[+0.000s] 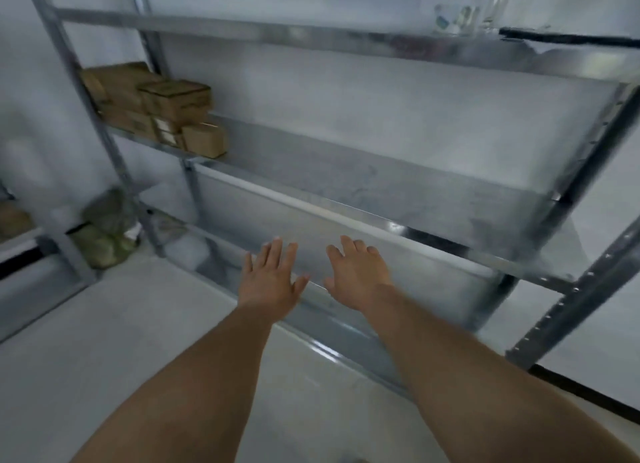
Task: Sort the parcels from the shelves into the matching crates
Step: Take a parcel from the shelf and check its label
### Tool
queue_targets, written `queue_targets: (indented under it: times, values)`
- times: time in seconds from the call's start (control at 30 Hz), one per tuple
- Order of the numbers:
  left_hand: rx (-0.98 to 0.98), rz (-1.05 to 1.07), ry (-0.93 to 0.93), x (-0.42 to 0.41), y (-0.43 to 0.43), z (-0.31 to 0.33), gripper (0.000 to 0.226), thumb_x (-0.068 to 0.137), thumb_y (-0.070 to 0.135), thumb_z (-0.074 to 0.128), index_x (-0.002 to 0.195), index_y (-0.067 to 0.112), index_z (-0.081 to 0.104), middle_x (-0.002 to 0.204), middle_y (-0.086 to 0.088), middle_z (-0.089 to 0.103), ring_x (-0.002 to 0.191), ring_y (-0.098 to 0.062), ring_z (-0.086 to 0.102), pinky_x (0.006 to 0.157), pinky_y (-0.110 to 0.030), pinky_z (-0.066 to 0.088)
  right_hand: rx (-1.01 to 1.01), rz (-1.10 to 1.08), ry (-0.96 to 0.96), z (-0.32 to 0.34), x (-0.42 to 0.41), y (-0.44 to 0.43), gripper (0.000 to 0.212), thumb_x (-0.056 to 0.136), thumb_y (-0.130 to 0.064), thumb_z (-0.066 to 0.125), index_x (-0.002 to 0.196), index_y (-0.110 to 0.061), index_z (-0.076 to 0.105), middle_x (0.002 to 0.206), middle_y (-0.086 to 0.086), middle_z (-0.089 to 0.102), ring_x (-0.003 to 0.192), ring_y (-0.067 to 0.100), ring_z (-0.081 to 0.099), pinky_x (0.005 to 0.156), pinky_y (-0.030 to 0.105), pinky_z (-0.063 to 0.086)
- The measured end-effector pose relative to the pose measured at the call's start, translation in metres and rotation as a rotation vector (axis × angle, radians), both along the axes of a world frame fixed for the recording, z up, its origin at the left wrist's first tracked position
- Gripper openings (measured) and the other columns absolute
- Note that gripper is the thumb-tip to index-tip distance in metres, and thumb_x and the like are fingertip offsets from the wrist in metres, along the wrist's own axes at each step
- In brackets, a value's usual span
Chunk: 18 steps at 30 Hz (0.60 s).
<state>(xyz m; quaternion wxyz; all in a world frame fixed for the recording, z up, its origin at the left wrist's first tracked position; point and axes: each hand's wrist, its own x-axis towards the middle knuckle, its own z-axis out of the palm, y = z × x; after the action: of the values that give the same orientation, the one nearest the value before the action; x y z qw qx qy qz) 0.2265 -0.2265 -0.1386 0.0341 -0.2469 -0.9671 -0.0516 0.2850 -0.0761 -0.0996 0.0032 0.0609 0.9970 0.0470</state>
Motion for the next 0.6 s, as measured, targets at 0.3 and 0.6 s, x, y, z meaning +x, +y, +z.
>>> queue_targets:
  times: [0.3,0.6]
  values:
    - [0.007,0.202,-0.007,-0.088,-0.079,-0.007,0.08,0.093,0.056,0.039,0.152,0.03,-0.008,0.16,-0.006,-0.011,0.148,-0.023,0.0,0.118,-0.044,0.003,0.0,0.231,-0.002,-0.007,-0.129,-0.062,0.056,0.093,-0.041,0.048,0.141,-0.014,0.033,0.15,0.014,0.026,0.133,0.031,0.03,0.104,0.043,0.03]
    - [-0.006,0.31,0.033,-0.256,-0.094,0.03,0.075,0.095,0.061,0.027,0.151,0.029,-0.011,0.161,-0.004,0.004,0.147,-0.023,0.009,0.118,-0.041,0.009,-0.066,0.338,0.095,0.025,-0.302,-0.079,0.047,0.096,-0.04,0.047,0.133,-0.013,0.04,0.138,0.013,0.038,0.125,0.03,0.038,0.096,0.041,0.037]
